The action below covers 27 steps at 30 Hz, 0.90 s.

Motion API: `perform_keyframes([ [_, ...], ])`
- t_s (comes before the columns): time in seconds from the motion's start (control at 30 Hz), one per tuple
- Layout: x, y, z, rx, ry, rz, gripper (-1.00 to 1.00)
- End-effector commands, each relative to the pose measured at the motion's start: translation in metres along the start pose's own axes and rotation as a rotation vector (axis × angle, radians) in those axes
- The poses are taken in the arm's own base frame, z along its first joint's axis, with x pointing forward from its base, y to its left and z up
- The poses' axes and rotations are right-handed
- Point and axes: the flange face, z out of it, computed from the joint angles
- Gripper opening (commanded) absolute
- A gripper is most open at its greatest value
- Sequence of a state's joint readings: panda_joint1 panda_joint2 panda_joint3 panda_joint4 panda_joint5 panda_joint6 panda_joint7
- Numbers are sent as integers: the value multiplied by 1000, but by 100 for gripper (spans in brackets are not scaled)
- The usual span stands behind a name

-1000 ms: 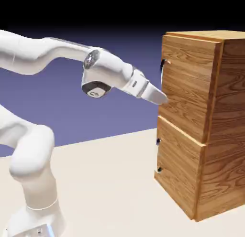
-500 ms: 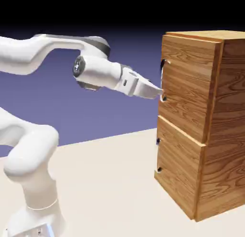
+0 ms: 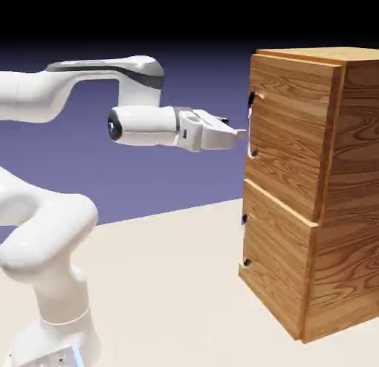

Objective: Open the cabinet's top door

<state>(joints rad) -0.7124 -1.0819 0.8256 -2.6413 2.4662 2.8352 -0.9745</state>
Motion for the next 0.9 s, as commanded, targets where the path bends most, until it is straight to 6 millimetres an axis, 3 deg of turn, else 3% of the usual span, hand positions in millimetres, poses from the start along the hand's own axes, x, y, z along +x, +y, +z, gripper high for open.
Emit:
perform_keyframes([
  [0.0, -3, 0, 1, 8, 14, -5, 0],
  [0.17, -15, -1, 6, 32, 60, -22, 0],
  [0.33, -12, -3, 56, 32, 60, -22, 0],
  [0.37, -12, -3, 56, 32, 60, -22, -100],
  [0.4, -12, -3, 56, 32, 60, -22, -100],
  [0.87, 36, 51, -21, 309, -225, -34, -100],
])
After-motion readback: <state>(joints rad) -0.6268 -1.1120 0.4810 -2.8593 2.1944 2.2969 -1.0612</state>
